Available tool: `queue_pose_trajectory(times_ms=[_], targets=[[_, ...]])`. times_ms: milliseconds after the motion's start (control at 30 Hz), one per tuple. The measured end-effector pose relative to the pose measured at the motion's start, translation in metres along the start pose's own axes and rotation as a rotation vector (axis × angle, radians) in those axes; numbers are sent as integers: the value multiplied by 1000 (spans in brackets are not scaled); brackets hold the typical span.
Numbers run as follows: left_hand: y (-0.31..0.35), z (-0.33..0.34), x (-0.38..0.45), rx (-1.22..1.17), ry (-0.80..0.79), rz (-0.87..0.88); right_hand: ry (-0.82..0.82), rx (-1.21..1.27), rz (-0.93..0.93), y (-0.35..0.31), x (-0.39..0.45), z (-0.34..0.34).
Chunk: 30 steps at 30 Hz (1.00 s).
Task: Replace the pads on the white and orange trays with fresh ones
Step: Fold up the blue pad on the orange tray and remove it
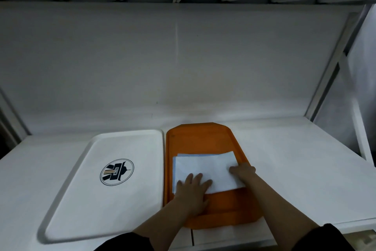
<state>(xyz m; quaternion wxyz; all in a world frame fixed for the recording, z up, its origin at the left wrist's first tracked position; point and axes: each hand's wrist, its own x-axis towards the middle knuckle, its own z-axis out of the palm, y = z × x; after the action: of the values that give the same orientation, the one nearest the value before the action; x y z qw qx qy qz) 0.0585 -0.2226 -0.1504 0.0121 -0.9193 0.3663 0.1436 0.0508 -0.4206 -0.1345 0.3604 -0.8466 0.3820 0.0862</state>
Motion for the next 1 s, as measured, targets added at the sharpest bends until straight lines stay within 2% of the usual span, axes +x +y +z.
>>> queue_pose_trajectory(times_ms=[167, 233, 367, 533, 600, 700, 833, 1000], targets=[[-4, -1, 2, 7, 58, 12, -139, 436, -46, -3, -4, -3], [-4, -1, 2, 6, 73, 12, -167, 521, -58, -5, -13, -3], [-4, -3, 3, 7, 88, 8, -115, 616, -126, -3, -21, 2], [-2, -10, -1, 11, 103, 11, -5, 869, -155, -3, -40, 5], [0, -13, -4, 9, 104, 10, 80, 988, -101, -1, -47, 7], [4, -14, -10, 5, 93, 8, 122, 1137, 13, 3, -55, 20], [11, -9, -16, -40, 77, 13, 30, 1311, 191, 3, -75, 39], [6, -1, -22, -139, 163, -7, -71, 1421, 228, 2, -100, 54]])
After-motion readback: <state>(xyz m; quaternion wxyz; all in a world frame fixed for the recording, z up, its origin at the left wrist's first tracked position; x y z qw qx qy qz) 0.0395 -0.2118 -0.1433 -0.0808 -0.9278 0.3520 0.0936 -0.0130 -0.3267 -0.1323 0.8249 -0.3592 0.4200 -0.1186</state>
